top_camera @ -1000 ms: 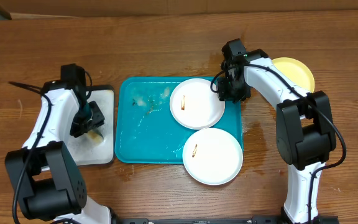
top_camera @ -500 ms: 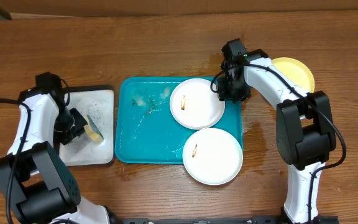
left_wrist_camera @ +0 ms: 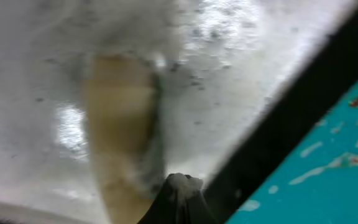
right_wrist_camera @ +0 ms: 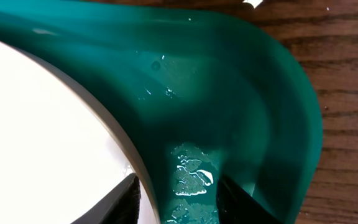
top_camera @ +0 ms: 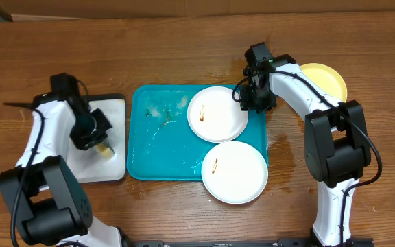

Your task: Clean dirty plates on tray and stack at the side

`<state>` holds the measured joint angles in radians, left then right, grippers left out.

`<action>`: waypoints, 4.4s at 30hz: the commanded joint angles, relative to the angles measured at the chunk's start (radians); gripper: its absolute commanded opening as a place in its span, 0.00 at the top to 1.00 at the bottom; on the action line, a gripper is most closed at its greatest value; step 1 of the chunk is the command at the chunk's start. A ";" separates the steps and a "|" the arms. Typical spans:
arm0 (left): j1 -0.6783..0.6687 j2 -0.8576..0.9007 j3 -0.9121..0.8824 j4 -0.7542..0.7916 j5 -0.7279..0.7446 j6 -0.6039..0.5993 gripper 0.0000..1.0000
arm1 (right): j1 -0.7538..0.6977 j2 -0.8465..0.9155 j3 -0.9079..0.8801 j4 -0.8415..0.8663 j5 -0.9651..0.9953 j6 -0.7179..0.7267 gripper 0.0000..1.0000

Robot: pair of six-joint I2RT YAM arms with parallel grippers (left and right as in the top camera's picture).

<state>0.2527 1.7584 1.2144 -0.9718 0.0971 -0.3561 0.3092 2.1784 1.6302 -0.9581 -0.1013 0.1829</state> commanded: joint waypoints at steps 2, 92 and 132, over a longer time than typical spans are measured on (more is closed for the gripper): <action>-0.065 -0.011 -0.036 0.033 -0.053 -0.012 0.96 | 0.004 -0.025 -0.002 0.007 -0.008 0.003 0.62; 0.041 -0.020 -0.020 0.080 -0.071 0.151 0.36 | 0.006 -0.025 -0.038 0.084 -0.016 0.003 0.61; 0.040 -0.019 -0.159 0.245 -0.153 0.188 0.30 | 0.006 -0.025 -0.085 0.161 -0.034 0.003 0.89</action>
<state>0.2962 1.7580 1.0645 -0.7387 -0.0494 -0.2039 0.3092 2.1597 1.5612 -0.8062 -0.1528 0.1825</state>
